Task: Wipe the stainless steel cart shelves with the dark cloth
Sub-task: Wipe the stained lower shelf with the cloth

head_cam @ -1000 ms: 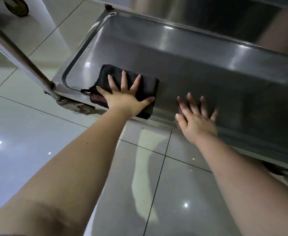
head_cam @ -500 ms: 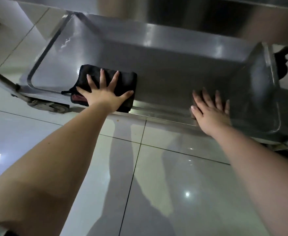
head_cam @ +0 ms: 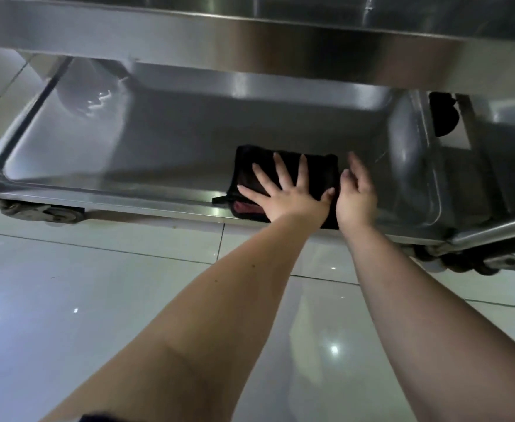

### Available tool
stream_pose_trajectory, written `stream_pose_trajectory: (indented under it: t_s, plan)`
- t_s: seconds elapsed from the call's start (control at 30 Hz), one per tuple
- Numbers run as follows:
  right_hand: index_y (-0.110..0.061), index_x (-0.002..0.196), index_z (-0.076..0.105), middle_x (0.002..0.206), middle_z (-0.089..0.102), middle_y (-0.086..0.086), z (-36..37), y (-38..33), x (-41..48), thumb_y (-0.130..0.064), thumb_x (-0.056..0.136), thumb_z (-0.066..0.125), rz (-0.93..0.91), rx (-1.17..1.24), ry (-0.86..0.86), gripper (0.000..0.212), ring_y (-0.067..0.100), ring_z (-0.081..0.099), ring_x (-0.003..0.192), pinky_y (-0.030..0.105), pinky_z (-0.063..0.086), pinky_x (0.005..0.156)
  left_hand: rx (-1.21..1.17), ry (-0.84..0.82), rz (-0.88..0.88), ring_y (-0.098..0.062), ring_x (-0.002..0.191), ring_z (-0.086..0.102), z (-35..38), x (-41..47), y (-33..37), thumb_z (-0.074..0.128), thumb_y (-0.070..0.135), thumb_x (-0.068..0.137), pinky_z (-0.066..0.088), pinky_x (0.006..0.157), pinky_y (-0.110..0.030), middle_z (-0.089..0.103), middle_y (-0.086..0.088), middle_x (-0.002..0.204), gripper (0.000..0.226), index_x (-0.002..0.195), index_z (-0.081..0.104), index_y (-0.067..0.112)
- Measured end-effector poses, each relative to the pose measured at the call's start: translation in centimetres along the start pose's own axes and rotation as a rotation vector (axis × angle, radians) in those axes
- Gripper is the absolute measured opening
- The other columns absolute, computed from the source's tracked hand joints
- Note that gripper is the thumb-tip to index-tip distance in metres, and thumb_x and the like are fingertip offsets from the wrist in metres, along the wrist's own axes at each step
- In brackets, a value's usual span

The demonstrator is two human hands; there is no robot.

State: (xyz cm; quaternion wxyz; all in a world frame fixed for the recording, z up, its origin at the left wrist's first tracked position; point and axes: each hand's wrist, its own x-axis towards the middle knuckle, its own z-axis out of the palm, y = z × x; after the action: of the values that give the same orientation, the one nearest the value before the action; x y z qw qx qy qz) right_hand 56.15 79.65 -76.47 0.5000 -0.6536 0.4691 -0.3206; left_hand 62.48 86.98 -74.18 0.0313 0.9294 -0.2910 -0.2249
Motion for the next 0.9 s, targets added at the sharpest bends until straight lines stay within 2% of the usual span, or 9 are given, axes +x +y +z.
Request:
stream_pose_trajectory:
  t_s: [0.07, 0.13, 0.2, 0.3, 0.43, 0.53, 0.7, 0.83, 0.9]
  plan:
    - [-0.017, 0.137, 0.057, 0.141, 0.055, 0.002, -0.1, -0.1, 0.3, -0.004, 0.098, 0.048, 0.016, -0.023, 0.009, 0.042, 0.015, 0.049, 0.13, 0.016, 0.033, 0.103, -0.02, -0.037, 0.038, -0.044, 0.142, -0.03, -0.2, -0.3, -0.1, 0.019, 0.07, 0.094, -0.014, 0.101, -0.078, -0.026, -0.004, 0.162, 0.072, 0.154, -0.011, 0.043]
    - [-0.017, 0.136, 0.057, 0.144, 0.052, 0.005, 0.7, -0.4, 0.7, -0.004, 0.095, 0.05, -0.073, -0.259, -0.08, 0.043, 0.021, 0.045, 0.134, 0.027, 0.031, 0.11, -0.045, -0.027, 0.107, -0.034, 0.149, -0.018, -1.0, -0.8, -2.1, 0.021, 0.06, 0.1, -0.004, 0.111, -0.07, -0.014, 0.001, 0.165, 0.061, 0.155, 0.003, 0.043]
    - [-0.023, 0.145, 0.046, 0.159, 0.029, 0.005, 2.0, -1.2, 0.9, -0.013, 0.099, 0.05, -0.187, -0.629, -0.222, 0.047, 0.026, 0.021, 0.148, 0.048, 0.016, 0.12, -0.057, 0.058, 0.205, -0.025, 0.152, 0.002, -2.0, -1.5, -5.2, 0.029, 0.049, 0.103, 0.012, 0.116, -0.054, 0.007, 0.002, 0.166, 0.052, 0.154, 0.025, 0.037]
    - [-0.035, 0.154, 0.022, 0.165, 0.0, -0.01, 3.5, -3.1, 1.1, -0.02, 0.105, 0.037, -0.138, -0.957, -0.422, 0.053, 0.026, -0.01, 0.151, 0.068, -0.001, 0.113, -0.035, 0.151, 0.36, -0.023, 0.144, 0.03, -3.3, -2.3, -10.0, 0.044, 0.028, 0.1, 0.028, 0.11, -0.038, 0.035, 0.0, 0.158, 0.041, 0.14, 0.052, 0.029]
    - [-0.018, 0.143, 0.039, 0.147, 0.036, 0.009, 3.7, -4.4, 1.3, -0.027, 0.105, 0.041, -0.268, -1.122, -0.405, 0.039, 0.035, 0.021, 0.14, 0.061, 0.004, 0.118, -0.09, 0.211, 0.417, -0.027, 0.125, 0.044, -4.1, -2.9, -13.2, 0.048, 0.012, 0.094, 0.032, 0.103, -0.034, 0.054, 0.002, 0.141, 0.04, 0.128, 0.063, 0.026]
    - [-0.008, 0.133, 0.048, 0.137, 0.045, 0.015, 3.5, -6.0, 0.6, -0.032, 0.103, 0.048, -0.315, -1.132, -0.375, 0.038, 0.035, 0.032, 0.131, 0.042, 0.03, 0.107, -0.16, 0.282, 0.42, -0.027, 0.122, 0.047, -5.0, -3.4, -13.5, 0.048, 0.007, 0.093, 0.034, 0.103, -0.036, 0.058, 0.002, 0.136, 0.041, 0.126, 0.064, 0.024]
    - [-0.01, 0.118, 0.06, 0.127, 0.048, 0.012, 2.5, -9.4, -2.8, -0.022, 0.099, 0.053, -0.462, -1.154, -0.407, 0.024, 0.035, 0.037, 0.123, 0.04, 0.034, 0.096, -0.124, 0.345, 0.375, -0.03, 0.132, 0.039, -8.5, -4.4, -12.1, 0.049, 0.007, 0.093, 0.032, 0.105, -0.04, 0.049, -0.004, 0.144, 0.054, 0.144, 0.045, 0.024]
    - [-0.008, 0.114, 0.058, 0.119, 0.056, 0.013, -0.7, -13.0, -6.5, -0.01, 0.099, 0.048, -0.561, -1.079, -0.503, 0.018, 0.038, 0.049, 0.11, 0.042, 0.037, 0.087, 0.191, 0.146, 0.393, -0.033, 0.146, 0.012, -12.8, -6.5, -10.9, 0.061, 0.012, 0.09, 0.026, 0.11, -0.051, 0.017, -0.005, 0.161, 0.076, 0.154, 0.021, 0.028]
    - [-0.005, 0.103, 0.061, 0.105, 0.061, 0.015, -2.5, -14.9, -8.4, -0.002, 0.093, 0.054, -0.575, -1.016, -0.559, 0.013, 0.039, 0.056, 0.098, 0.043, 0.04, 0.077, 0.325, 0.065, 0.449, -0.032, 0.145, 0.013, -15.3, -7.8, -10.3, 0.059, 0.019, 0.092, 0.025, 0.11, -0.052, 0.023, -0.005, 0.159, 0.069, 0.152, 0.026, 0.028]
